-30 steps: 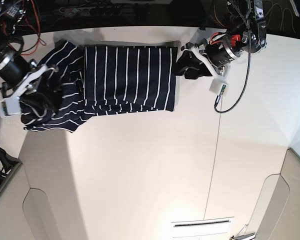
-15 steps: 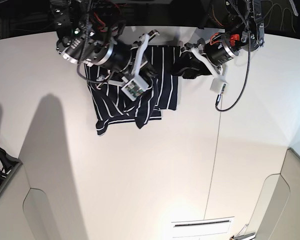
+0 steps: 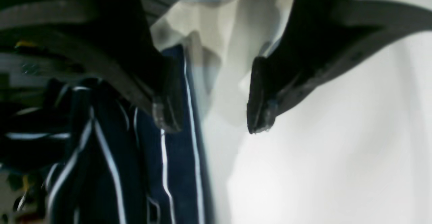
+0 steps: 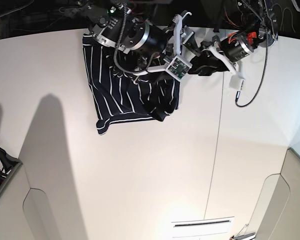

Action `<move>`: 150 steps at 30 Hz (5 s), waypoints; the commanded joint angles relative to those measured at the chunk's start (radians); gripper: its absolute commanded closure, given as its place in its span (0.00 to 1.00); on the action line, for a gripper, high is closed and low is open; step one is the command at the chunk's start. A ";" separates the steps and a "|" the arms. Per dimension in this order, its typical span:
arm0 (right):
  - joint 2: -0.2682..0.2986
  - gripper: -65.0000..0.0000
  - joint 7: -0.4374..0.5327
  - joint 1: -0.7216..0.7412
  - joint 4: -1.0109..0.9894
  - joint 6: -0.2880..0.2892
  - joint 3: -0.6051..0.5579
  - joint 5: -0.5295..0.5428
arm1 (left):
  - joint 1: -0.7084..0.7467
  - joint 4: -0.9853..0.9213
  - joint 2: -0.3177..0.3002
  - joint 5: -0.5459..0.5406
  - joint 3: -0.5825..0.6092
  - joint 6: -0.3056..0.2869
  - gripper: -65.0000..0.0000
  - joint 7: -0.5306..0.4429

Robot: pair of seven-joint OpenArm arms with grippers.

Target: Fold the T-shirt properly

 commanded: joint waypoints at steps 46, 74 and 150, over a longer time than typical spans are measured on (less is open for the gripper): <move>0.039 1.00 0.026 -0.002 -0.050 0.120 0.211 0.179 | -0.003 0.045 -0.087 -0.339 -0.155 -0.006 0.75 0.146; 0.040 1.00 0.145 0.409 -0.634 0.253 0.649 0.290 | 0.094 0.205 -0.086 0.097 0.502 -0.006 0.92 0.014; 0.451 1.00 -0.045 -0.515 -0.563 0.268 0.695 0.671 | 0.513 -0.359 -0.214 0.630 0.277 0.169 0.92 -0.531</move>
